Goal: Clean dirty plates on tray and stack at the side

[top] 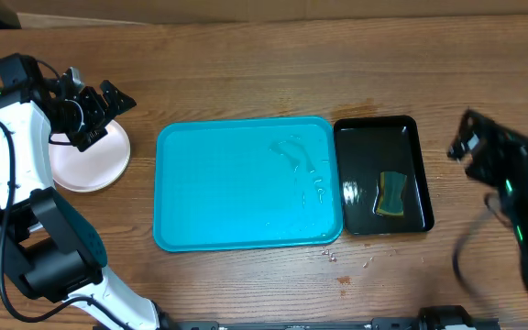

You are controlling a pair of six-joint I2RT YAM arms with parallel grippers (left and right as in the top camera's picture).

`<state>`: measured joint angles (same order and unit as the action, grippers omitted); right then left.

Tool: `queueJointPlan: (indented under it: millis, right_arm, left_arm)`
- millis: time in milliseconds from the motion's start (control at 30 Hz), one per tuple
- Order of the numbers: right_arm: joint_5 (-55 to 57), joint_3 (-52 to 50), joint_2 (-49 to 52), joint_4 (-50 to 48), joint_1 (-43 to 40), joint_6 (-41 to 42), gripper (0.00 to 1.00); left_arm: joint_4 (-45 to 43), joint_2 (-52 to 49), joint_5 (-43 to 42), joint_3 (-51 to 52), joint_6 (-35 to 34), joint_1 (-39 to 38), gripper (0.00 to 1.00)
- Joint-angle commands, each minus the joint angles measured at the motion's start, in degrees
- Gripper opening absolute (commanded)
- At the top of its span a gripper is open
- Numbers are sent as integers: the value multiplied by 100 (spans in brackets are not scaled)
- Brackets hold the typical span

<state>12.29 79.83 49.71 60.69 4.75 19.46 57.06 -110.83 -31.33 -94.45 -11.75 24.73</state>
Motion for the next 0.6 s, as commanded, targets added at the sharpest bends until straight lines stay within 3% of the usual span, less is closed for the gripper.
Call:
queueJointPlan:
  millis: [0, 267, 567]
  right_arm:
    - [50, 33, -929, -7, 258, 31, 100]
    - [72, 28, -2970, 302, 306, 28, 100]
    - [74, -671, -4398, 428, 243, -31, 100]
  left_arm:
    - [-11, 109, -107, -92, 149, -4, 100]
    - [-11, 109, -107, -92, 146, -4, 100]
    - [-11, 109, -107, -92, 146, -4, 100]
